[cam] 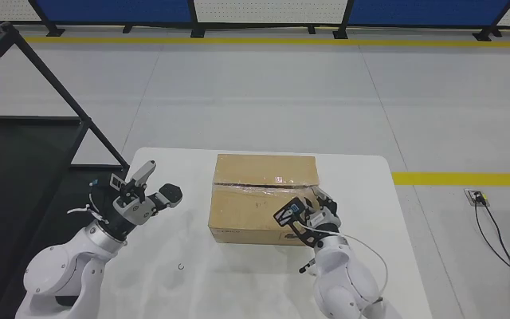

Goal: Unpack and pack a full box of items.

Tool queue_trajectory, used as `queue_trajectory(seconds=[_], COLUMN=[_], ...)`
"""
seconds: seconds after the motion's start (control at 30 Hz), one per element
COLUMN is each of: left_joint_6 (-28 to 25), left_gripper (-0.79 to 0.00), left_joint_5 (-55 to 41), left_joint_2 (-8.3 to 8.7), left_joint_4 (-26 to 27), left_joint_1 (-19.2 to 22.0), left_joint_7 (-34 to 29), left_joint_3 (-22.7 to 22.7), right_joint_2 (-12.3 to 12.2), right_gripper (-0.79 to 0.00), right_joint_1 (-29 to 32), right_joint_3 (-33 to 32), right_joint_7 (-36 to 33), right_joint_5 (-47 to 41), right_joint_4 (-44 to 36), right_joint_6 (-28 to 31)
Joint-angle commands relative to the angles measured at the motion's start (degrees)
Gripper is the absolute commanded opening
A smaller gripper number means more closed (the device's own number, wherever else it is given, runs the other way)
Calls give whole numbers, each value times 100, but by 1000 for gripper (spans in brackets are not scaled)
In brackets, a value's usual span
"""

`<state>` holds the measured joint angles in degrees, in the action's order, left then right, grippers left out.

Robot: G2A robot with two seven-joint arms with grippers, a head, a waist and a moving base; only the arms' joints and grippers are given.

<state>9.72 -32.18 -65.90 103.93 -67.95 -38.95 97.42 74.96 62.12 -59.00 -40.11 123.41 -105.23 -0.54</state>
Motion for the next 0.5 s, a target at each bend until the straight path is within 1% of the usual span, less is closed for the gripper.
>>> queue_trajectory(seconds=[0.0,0.27,0.3,0.47], left_joint_6=[-9,-62,-70,-89], left_gripper=[0,0,0,0], left_joint_5=[-10,-79,-96,-137], left_joint_2=[7,38,42,59], left_joint_4=[3,-6,-6,-2], left_joint_1=[-8,-58,-65,-93], left_joint_7=[0,9,3,17], left_joint_3=[-2,48,55,73], right_joint_2=[24,163,181,273], right_gripper=[-446,-437,-449,-459], right_joint_1=[-13,-176,-204,-293], right_joint_3=[11,85,90,109], right_joint_7=[-47,-201,-238,-319], right_joint_5=[19,-270,-280,-363], right_joint_4=[13,164,190,250], right_joint_6=[-37,-161,-202,-518])
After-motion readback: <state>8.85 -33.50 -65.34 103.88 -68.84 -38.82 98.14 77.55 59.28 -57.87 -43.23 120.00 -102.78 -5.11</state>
